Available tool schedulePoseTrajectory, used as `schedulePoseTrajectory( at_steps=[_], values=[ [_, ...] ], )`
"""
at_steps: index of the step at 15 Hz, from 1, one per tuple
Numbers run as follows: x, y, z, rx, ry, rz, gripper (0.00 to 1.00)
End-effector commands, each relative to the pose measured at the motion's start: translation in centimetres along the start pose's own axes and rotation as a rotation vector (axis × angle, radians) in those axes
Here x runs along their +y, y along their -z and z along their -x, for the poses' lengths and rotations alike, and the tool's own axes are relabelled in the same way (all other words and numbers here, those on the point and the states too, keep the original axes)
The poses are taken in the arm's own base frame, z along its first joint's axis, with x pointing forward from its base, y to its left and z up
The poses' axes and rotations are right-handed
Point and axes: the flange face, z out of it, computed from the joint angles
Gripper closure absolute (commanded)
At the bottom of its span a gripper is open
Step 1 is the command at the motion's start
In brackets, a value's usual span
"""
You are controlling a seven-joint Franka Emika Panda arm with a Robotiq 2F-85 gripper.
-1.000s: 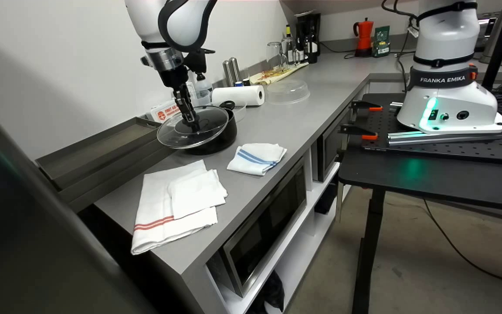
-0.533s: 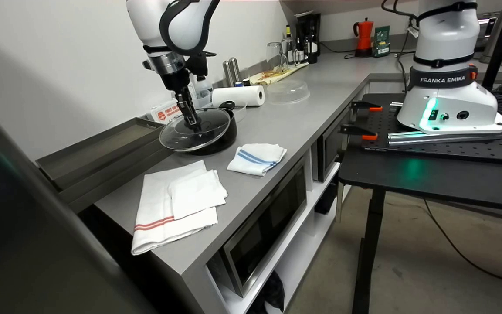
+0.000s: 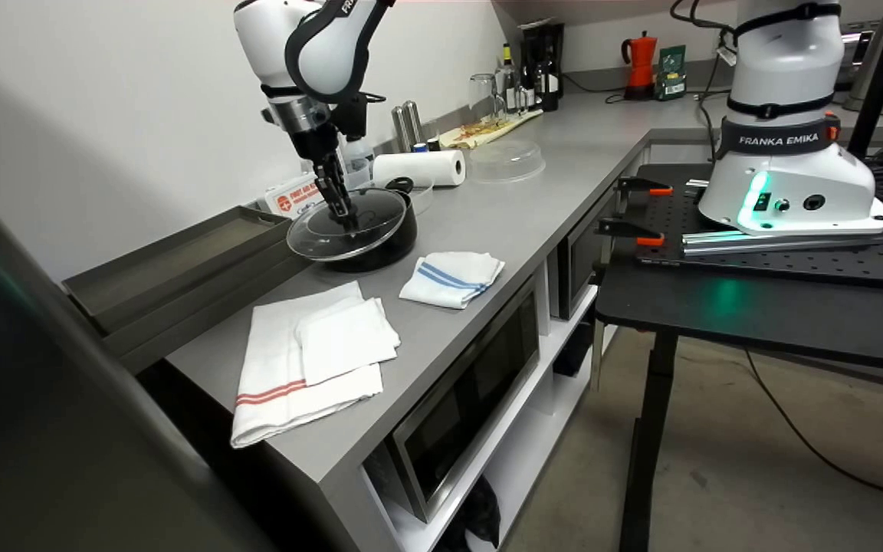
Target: Put the lid on the pot
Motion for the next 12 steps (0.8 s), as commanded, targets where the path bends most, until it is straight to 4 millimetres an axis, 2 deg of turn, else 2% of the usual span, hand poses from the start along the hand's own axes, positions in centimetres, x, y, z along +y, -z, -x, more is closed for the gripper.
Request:
schedulePoseTrajectory(
  at_steps=[1,7,12],
  values=[
    [1.8,1.4,-1.1,0.026,-0.061,-0.009,0.75],
    [4.5,2.1,-1.6,0.05,-0.142,-0.038,0.75],
    [7.1,1.8,-1.7,0.059,-0.22,-0.069,0.75]
  ],
)
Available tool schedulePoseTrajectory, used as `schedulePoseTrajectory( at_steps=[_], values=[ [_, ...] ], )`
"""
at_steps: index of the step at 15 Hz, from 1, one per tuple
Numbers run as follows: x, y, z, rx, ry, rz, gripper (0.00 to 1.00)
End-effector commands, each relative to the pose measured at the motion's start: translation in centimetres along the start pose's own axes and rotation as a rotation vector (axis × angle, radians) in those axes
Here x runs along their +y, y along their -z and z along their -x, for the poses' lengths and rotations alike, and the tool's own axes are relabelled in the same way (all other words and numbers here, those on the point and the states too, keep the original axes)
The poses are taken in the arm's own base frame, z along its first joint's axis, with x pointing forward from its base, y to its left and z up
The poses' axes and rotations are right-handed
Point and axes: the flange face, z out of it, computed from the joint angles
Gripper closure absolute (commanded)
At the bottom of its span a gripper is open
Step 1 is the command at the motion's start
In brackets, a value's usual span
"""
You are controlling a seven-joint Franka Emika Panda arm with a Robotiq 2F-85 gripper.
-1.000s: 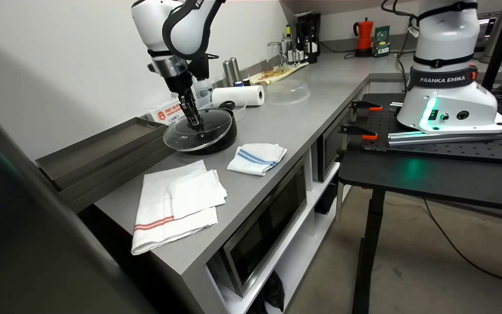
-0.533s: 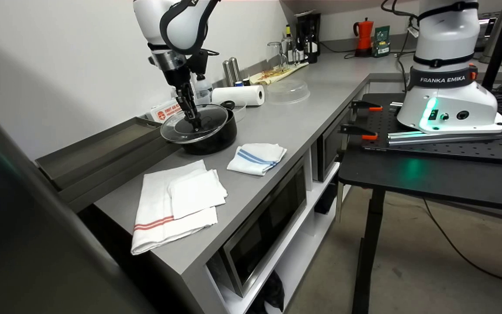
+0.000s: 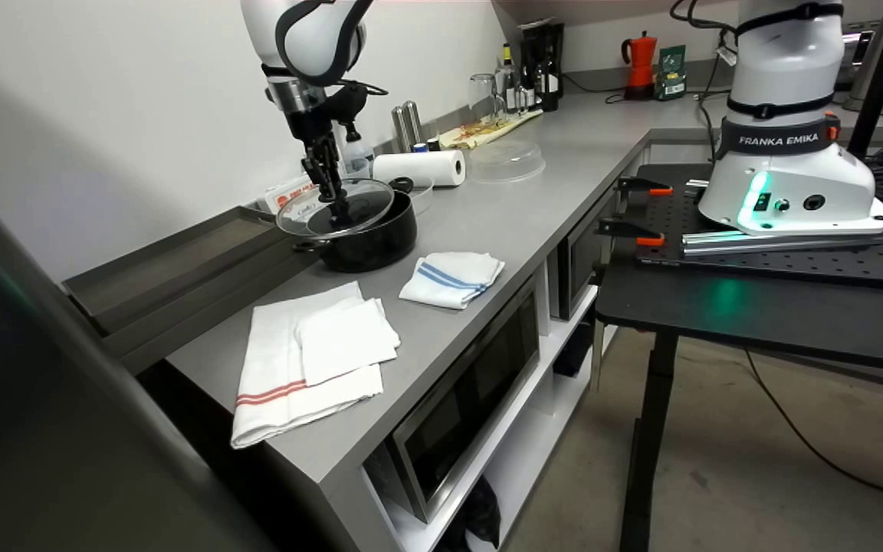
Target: Put the lid on the pot
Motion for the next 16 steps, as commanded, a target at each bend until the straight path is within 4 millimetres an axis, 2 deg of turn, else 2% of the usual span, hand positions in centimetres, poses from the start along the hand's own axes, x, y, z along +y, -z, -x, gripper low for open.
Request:
schedulePoseTrajectory(
  at_steps=[1,8,16],
  values=[
    [1.9,0.7,-1.0,0.006,-0.073,-0.026,0.75],
    [4.6,-0.1,-0.6,0.003,-0.152,-0.03,0.75],
    [6.7,-1.0,0.1,-0.009,-0.209,-0.028,0.75]
  ],
)
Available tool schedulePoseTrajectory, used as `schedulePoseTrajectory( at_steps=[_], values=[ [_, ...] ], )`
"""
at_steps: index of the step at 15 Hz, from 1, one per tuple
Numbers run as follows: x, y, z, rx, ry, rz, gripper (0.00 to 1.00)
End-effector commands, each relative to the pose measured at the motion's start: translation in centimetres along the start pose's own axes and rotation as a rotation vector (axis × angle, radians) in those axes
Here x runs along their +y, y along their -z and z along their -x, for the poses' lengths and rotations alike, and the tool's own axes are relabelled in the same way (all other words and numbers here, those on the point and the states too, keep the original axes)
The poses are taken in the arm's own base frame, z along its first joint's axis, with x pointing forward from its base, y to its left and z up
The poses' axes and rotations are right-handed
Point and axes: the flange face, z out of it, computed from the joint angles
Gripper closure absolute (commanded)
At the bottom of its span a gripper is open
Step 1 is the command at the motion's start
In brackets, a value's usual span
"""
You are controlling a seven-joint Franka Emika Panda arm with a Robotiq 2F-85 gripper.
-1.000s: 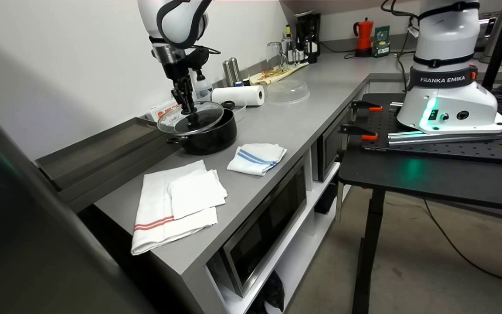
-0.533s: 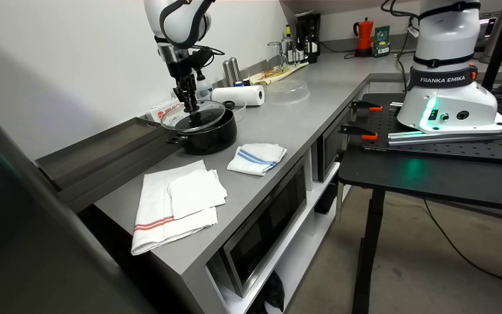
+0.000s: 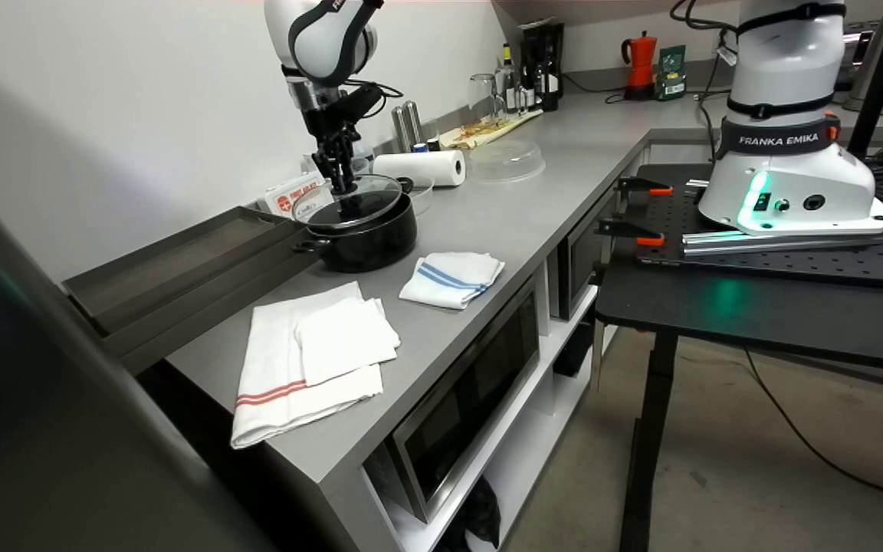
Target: Put the lid on the pot
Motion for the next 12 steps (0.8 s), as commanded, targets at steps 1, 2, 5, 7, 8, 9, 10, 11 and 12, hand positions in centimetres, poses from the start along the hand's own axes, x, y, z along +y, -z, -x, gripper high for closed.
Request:
schedulePoseTrajectory(
  at_steps=[1,2,5,7,8,9,10,11,12],
  values=[
    [0.8,0.7,-0.5,-0.005,-0.042,-0.011,0.75],
    [1.0,0.5,-0.5,-0.007,-0.046,-0.012,0.75],
    [1.5,0.0,-0.4,-0.016,-0.057,-0.013,0.75],
    [1.7,-0.4,-0.4,-0.021,-0.064,-0.017,0.75],
    [1.8,-0.6,-0.3,-0.025,-0.066,-0.018,0.75],
    [1.9,-0.8,-0.3,-0.027,-0.069,-0.02,0.75],
    [2.0,-1.0,-0.3,-0.03,-0.071,-0.021,0.75],
    [2.0,-1.2,-0.4,-0.032,-0.073,-0.023,0.75],
    [2.0,-1.3,-0.4,-0.034,-0.074,-0.024,0.75]
  ],
)
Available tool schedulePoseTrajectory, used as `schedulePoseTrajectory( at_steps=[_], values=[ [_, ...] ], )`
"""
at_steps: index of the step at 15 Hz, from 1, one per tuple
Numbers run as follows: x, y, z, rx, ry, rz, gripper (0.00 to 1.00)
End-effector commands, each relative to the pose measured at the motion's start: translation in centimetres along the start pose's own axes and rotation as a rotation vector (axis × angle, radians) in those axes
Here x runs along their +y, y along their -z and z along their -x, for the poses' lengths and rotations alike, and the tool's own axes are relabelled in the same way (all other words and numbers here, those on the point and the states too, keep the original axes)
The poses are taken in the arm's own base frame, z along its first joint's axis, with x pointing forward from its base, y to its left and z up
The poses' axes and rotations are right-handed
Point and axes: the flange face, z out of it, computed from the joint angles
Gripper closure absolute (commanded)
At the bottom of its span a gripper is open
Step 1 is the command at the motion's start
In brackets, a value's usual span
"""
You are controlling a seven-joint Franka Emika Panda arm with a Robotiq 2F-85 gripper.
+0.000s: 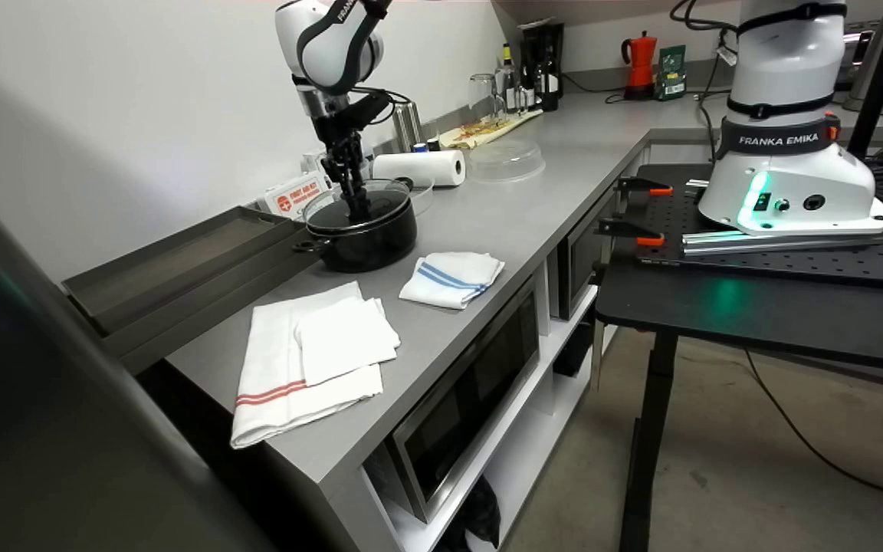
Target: Put the lid on the pot
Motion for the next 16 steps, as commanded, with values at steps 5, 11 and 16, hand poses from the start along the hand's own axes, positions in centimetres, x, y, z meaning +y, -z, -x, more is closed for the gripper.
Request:
schedulePoseTrajectory(
  at_steps=[5,11,16],
  values=[
    [-0.08,0.38,-0.82,-0.015,-0.025,-0.02,0.75],
    [-0.43,-0.06,-0.84,-0.026,-0.021,-0.022,0.75],
    [-0.72,-0.16,-0.73,-0.033,-0.016,-0.024,0.75]
  ],
)
